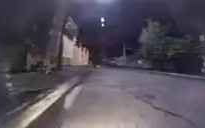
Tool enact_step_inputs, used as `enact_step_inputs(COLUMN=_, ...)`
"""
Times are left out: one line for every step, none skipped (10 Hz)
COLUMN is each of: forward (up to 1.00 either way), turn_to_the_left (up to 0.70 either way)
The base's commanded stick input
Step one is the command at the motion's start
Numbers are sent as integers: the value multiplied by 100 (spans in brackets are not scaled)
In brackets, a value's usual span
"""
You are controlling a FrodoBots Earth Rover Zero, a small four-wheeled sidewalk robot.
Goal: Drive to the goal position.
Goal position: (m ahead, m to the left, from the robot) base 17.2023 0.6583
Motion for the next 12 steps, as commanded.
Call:
enact_step_inputs(forward=50, turn_to_the_left=0)
enact_step_inputs(forward=50, turn_to_the_left=0)
enact_step_inputs(forward=50, turn_to_the_left=0)
enact_step_inputs(forward=50, turn_to_the_left=0)
enact_step_inputs(forward=50, turn_to_the_left=0)
enact_step_inputs(forward=50, turn_to_the_left=0)
enact_step_inputs(forward=50, turn_to_the_left=0)
enact_step_inputs(forward=50, turn_to_the_left=0)
enact_step_inputs(forward=50, turn_to_the_left=0)
enact_step_inputs(forward=50, turn_to_the_left=0)
enact_step_inputs(forward=50, turn_to_the_left=0)
enact_step_inputs(forward=50, turn_to_the_left=0)
